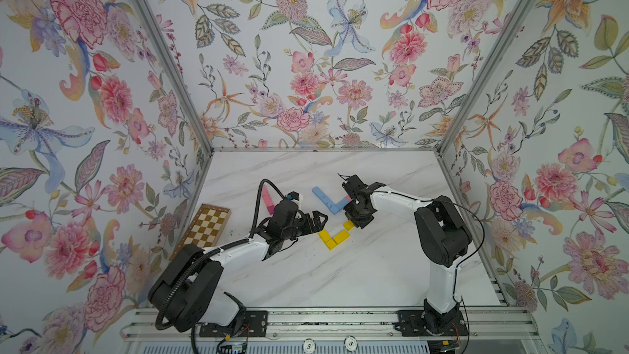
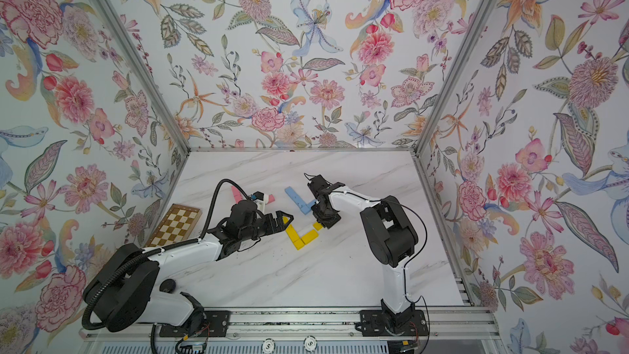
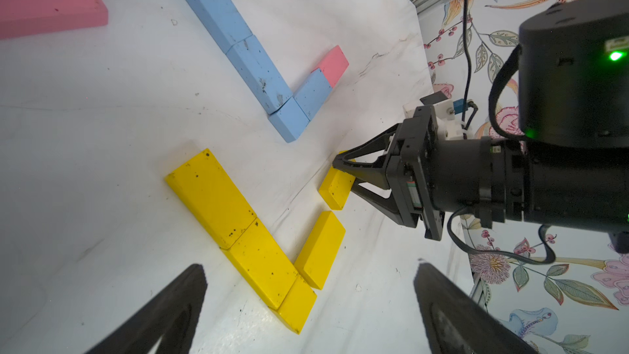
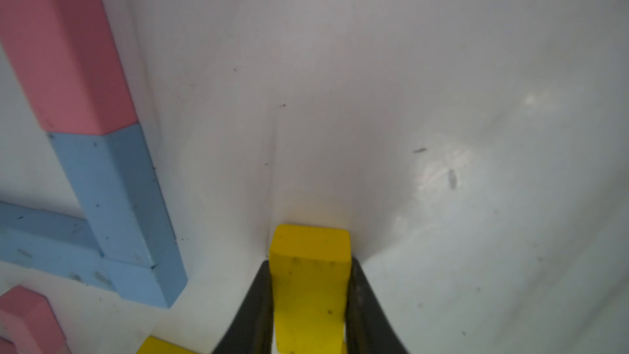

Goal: Assemble the letter v with building blocks
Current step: Assemble the building block at the center of the board.

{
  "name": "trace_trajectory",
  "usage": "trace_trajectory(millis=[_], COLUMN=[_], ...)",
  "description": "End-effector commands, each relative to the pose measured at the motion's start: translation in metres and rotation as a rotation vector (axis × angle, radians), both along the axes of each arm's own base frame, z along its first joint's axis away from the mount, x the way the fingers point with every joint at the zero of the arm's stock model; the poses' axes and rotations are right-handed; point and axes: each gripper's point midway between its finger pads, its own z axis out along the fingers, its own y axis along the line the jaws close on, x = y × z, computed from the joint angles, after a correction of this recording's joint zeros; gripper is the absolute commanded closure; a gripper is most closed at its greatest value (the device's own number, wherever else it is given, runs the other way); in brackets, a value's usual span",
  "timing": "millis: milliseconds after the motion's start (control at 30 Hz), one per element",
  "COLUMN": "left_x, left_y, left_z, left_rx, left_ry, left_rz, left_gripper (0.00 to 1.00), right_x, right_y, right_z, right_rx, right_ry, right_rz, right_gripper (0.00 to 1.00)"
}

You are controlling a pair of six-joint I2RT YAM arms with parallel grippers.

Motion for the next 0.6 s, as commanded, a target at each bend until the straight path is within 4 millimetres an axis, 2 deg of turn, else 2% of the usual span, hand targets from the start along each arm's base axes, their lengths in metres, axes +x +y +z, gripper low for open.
trace_trajectory(millis=[0,333,567], left_x=[0.001,-0.002,-0.001], left_y=[0.005,0.007,0.005], left_z=[0.005,0.004,0.004], left_rx=[-0.021,-0.022,-0.025], left_ry=[-0.011,-0.010,-0.009], left_rz=[0.012,0.010,0.005], left_gripper=[0.01,0.01,0.01], right_x=[-0.023,-0.032,-0.036], right_y=[-0.010,-0.027,-0.031], right_z=[-0.018,-0.020,-0.018], right_rx=[-0.071,-0.103,-0.110], right_ry=[0.083,0.089,0.085], right_rz=[-0.023,-0.064,-0.067], right_gripper=[0.73,0.72,0.71])
